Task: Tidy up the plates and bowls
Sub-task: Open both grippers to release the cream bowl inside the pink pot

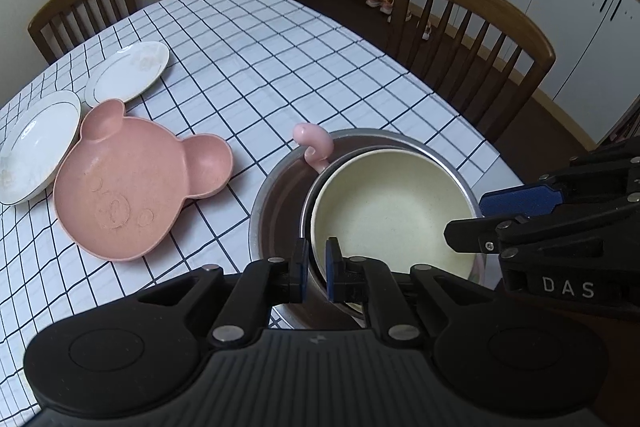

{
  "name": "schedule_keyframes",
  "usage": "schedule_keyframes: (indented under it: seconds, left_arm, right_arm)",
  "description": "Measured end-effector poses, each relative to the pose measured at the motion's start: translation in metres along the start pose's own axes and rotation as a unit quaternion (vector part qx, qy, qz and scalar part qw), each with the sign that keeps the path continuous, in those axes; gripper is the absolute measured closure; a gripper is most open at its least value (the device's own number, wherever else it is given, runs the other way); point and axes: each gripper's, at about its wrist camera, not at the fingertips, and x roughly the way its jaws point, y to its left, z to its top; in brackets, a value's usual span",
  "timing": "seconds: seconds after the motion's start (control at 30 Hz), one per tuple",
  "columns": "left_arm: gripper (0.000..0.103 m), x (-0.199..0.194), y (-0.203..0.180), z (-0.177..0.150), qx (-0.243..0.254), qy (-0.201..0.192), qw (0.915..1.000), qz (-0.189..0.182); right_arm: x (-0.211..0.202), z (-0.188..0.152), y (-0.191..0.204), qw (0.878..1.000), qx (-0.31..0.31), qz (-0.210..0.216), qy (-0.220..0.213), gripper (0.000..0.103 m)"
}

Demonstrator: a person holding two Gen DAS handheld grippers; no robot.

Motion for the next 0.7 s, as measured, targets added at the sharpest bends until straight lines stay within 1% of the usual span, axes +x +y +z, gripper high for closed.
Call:
schedule_keyframes:
  seconds: [0.23,0.37,0.5,0.6,0.7]
  left_arm:
    - [0.095,-0.024,0.009,-0.005,-0.014,-0.032,0.9993,-0.011]
    - [0.095,-0.040,0.015,-0.008,-0.024,-0.053,0.9981,-0.019]
    - [0.095,-0.055,0.023,-0.013,-0.037,-0.070,0.9966,-0.023]
    - [0.095,-0.068,0.031,-0.017,-0.049,-0.086,0.9948,-0.023]
    - [0.095,-0.081,0.041,-0.021,-0.059,-0.104,0.9927,-0.014]
  right_arm:
    - [-0.020,0.002,0.012,1.000,-0.011,0.005,-0.026,0.064]
    - [-0.032,0.003,0.022,0.999,-0.021,0.014,-0.039,0.059]
    - [-0.042,0.005,0.034,0.998,-0.027,0.026,-0.052,0.057]
    - [-0.050,0.006,0.045,0.997,-0.036,0.032,-0.065,0.052]
    - [-0.058,0.009,0.056,0.995,-0.044,0.040,-0.076,0.051]
